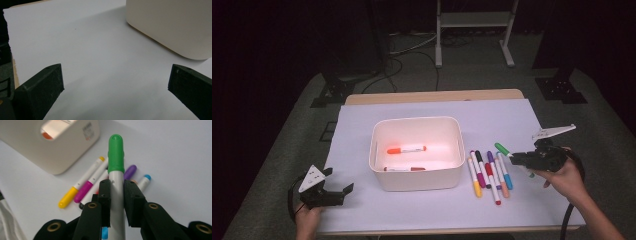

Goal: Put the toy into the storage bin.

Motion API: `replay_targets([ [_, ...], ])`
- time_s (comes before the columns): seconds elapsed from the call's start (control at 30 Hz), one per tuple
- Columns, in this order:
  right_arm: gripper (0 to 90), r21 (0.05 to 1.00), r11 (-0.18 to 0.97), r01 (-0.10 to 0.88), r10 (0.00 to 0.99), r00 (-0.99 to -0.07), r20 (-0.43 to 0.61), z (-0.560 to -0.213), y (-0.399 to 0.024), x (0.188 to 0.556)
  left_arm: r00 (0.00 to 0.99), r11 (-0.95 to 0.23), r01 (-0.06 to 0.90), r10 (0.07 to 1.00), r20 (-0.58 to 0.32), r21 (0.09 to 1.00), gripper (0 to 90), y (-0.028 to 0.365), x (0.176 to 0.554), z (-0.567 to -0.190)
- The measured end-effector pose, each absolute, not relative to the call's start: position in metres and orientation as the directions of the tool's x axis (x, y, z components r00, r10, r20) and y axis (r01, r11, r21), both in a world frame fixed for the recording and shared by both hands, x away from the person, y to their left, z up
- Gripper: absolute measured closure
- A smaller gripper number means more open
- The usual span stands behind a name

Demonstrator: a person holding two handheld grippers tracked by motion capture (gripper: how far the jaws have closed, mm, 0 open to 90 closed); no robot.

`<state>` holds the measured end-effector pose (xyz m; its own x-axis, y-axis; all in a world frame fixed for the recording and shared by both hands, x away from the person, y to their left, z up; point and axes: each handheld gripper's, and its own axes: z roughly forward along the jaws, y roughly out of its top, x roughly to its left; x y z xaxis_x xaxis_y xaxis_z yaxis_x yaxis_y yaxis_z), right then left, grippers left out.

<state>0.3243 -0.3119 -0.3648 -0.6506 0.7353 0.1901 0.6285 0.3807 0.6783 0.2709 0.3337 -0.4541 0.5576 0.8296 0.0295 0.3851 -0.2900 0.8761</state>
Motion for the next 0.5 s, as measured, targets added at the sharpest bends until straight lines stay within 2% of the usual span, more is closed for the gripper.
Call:
replay_targets([
  [0.5, 75.8, 0.740, 0.425, 0.522, 0.622, -0.762, 0.180, -0.292, -0.272, 0.323, 0.558, -0.288, 0.386, 0.830, 0.027, 0.876, 0.0, 0.334, 0.271, -0.454],
])
